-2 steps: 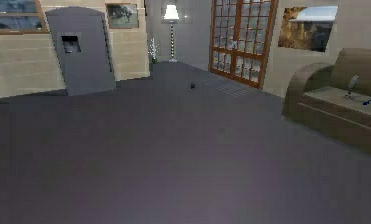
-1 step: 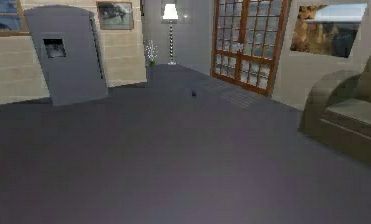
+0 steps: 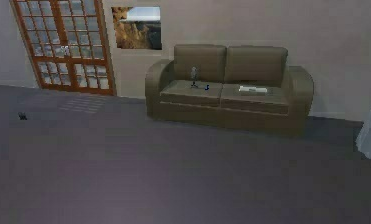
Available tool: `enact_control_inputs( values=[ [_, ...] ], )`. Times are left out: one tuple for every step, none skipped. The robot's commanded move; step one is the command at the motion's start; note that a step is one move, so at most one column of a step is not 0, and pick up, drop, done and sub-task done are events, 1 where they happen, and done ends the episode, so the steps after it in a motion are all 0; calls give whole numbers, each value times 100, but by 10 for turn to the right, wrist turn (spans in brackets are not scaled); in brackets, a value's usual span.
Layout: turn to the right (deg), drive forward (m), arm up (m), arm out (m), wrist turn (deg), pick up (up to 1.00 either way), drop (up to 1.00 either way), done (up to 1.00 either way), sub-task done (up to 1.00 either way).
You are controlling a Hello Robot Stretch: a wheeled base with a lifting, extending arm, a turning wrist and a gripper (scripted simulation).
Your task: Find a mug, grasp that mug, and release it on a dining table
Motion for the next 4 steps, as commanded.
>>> enact_control_inputs(
  values=[
    [120,0,0,0,0,0,0,0,0],
    [0,65,0,0,0,0,0,0,0],
    [450,0,0,0,0,0,0,0,0],
    [0,40,0,0,0,0,0,0,0]
  ],
)
